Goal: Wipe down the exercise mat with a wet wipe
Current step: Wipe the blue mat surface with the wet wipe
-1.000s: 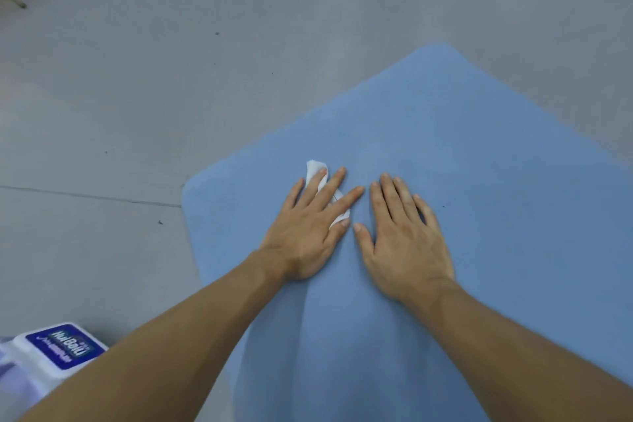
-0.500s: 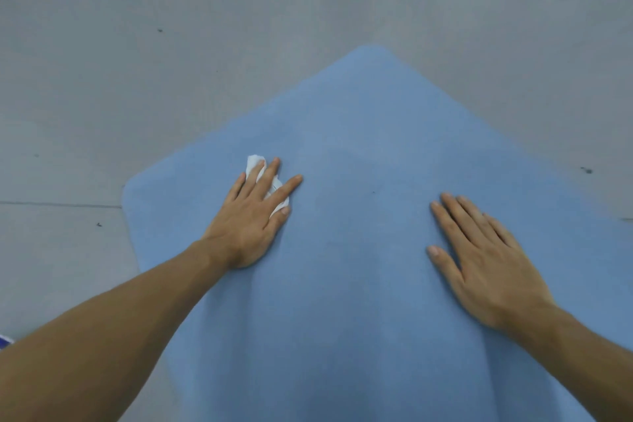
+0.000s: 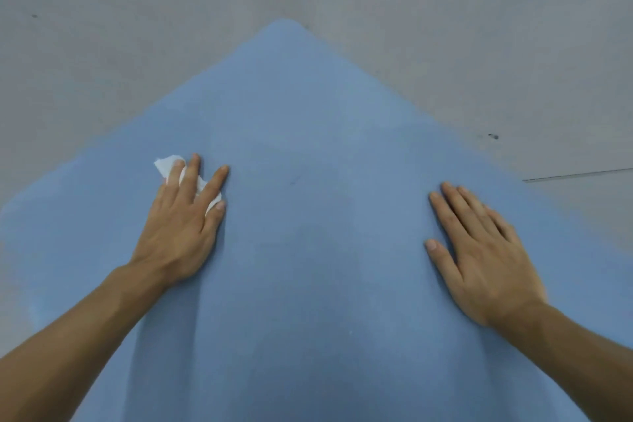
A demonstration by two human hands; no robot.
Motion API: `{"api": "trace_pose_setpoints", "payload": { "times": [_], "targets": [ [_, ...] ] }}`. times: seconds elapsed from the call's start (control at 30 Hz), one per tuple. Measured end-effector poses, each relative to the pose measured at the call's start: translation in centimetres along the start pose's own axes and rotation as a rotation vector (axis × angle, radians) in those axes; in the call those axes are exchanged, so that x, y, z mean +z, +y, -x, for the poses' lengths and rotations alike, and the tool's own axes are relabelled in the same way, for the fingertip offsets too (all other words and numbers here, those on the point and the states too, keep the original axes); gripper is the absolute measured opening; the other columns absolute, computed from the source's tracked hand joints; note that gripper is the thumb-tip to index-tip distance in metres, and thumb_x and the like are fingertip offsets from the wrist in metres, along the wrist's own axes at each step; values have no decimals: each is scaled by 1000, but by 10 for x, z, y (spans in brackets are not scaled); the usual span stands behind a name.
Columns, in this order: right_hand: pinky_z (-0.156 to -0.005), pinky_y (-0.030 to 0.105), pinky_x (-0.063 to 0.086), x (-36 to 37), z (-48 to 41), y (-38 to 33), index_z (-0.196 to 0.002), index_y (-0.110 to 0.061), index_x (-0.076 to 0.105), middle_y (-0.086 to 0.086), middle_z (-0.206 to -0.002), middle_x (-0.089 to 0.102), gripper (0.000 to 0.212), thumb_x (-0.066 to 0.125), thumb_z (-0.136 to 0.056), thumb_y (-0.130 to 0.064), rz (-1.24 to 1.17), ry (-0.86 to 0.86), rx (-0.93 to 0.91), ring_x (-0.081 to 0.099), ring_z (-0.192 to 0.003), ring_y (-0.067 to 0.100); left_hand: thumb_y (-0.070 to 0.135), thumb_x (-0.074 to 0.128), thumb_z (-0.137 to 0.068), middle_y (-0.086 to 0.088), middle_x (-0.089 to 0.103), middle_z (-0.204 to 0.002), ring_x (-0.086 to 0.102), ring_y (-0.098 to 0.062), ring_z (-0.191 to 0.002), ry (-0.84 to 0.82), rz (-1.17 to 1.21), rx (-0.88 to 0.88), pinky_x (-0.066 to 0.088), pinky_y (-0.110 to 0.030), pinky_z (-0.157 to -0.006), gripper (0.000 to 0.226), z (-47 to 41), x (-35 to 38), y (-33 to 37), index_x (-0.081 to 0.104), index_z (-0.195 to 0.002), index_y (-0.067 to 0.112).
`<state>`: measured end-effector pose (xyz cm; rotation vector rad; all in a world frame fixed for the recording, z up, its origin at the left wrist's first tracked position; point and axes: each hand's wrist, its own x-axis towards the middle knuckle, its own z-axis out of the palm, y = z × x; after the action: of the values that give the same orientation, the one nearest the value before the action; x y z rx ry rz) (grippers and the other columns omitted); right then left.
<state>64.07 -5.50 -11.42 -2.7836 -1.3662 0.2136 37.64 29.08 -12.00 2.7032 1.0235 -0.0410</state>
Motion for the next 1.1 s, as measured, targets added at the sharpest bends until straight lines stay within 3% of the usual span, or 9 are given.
{"api": "trace_pose_setpoints", "payload": {
  "times": [0.17, 0.37, 0.5, 0.63, 0.83, 0.97, 1.1],
  "targets": [
    [-126, 34, 10, 2, -1, 2, -164, -25, 15, -6, -172, 8, 68, 20, -103, -55, 0, 15, -15, 2, -158, 9, 52, 14, -103, -5, 3, -173, -5, -25, -159, -45, -25, 157, 9, -47, -128, 61, 11, 11, 59, 16, -162, 37],
    [-126, 36, 14, 3, -2, 3, -164, -24, 19, -6, -171, 12, 68, 22, -103, -54, -13, 43, -15, 7, -158, 10, 43, 30, -105, -13, 9, -171, 3, -32, -159, -53, -84, 433, 12, -48, -125, 58, 55, 38, 151, 28, -161, 32],
    [-125, 38, 18, 5, -2, 5, -163, -23, 24, -4, -171, 15, 68, 26, -103, -53, -23, 67, -21, 11, -158, 12, 43, 35, -104, -13, 9, -171, 8, -31, -159, -105, -108, 562, 15, -47, -124, 58, 68, 46, 173, 27, -161, 35],
    [-125, 39, 17, 5, -2, 5, -163, -23, 22, -4, -172, 14, 67, 23, -104, -54, -18, 62, -29, 8, -158, 11, 43, 23, -106, -12, 15, -170, 15, -32, -157, -76, -88, 459, 18, -44, -126, 55, 22, 33, 154, 27, -160, 33],
    [-126, 38, 15, 6, -2, 6, -163, -23, 22, -4, -172, 13, 67, 23, -103, -54, -26, 58, -32, 7, -158, 12, 46, 12, -106, -10, -2, -172, -4, -31, -158, -74, -106, 224, 4, -45, -128, 59, -43, 30, 176, 14, -163, 35],
    [-126, 37, 15, 5, -2, 5, -163, -23, 23, -4, -172, 14, 67, 24, -103, -53, -25, 64, -30, 9, -158, 12, 44, 17, -106, -14, -3, -171, -5, -33, -158, -95, -110, 430, 0, -44, -128, 59, -20, 39, 212, 14, -164, 32],
    [-125, 38, 17, 4, -2, 5, -163, -23, 24, -4, -171, 14, 66, 24, -104, -53, -34, 70, -28, 9, -158, 11, 42, 30, -106, -11, 8, -172, 5, -28, -159, -117, -124, 634, 13, -44, -128, 58, 28, 47, 212, 26, -162, 29]
  ]
}}
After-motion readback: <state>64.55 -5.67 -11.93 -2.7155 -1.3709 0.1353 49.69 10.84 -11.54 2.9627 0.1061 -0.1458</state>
